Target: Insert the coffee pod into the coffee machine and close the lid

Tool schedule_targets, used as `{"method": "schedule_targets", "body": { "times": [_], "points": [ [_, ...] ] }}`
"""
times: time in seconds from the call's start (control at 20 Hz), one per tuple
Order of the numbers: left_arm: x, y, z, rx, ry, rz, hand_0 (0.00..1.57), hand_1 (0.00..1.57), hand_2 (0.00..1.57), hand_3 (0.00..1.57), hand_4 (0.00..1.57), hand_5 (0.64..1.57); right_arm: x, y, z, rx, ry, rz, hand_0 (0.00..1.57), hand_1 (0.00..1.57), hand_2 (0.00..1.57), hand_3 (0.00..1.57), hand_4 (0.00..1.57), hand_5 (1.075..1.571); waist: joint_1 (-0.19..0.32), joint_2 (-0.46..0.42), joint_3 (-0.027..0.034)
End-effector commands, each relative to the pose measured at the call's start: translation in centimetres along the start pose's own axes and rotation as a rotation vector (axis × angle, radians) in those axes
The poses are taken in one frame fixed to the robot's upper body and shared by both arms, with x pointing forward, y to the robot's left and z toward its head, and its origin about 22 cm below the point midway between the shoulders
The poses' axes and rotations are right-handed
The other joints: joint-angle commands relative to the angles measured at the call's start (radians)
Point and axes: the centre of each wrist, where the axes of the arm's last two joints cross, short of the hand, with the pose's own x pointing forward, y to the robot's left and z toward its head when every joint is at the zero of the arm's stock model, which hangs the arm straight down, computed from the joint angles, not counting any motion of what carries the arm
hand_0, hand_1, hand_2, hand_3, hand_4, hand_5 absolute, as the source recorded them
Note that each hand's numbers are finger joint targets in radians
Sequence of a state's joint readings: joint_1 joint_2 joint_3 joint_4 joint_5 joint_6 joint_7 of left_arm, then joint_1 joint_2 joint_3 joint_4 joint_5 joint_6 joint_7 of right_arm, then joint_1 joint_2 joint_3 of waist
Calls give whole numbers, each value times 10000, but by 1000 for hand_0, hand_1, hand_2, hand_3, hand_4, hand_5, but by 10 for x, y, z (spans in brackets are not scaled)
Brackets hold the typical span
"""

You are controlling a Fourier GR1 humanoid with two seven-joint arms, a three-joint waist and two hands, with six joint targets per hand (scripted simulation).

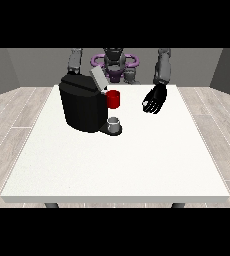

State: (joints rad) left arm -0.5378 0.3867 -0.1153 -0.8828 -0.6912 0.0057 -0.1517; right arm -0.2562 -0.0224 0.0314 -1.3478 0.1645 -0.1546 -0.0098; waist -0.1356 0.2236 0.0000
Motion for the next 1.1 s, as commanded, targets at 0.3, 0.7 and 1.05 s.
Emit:
{"method": "schedule_targets", "body": {
  "times": [0.3, 0.7, 1.05],
  "points": [
    [-15, -3, -6, -1617, 738, -1815, 748, 748, 941, 809, 373, 1571, 0, -4, -9, 291, 119, -67, 0, 0, 0, 0, 0, 1571, -142, -61, 0],
    [-6, -31, -8, -1952, 21, -1602, 1124, 1124, 1198, 1089, 394, 1571, -30, -14, 1, -436, 1123, 618, 0, 0, 0, 0, 0, 1571, 192, -703, -3],
    [23, -16, -27, -1598, -1210, -3, 1451, 1451, 1437, 1359, 521, 1571, -38, 0, 4, -718, 1560, 798, 0, 0, 0, 0, 0, 1571, 421, -1168, 0]
  ]
}}
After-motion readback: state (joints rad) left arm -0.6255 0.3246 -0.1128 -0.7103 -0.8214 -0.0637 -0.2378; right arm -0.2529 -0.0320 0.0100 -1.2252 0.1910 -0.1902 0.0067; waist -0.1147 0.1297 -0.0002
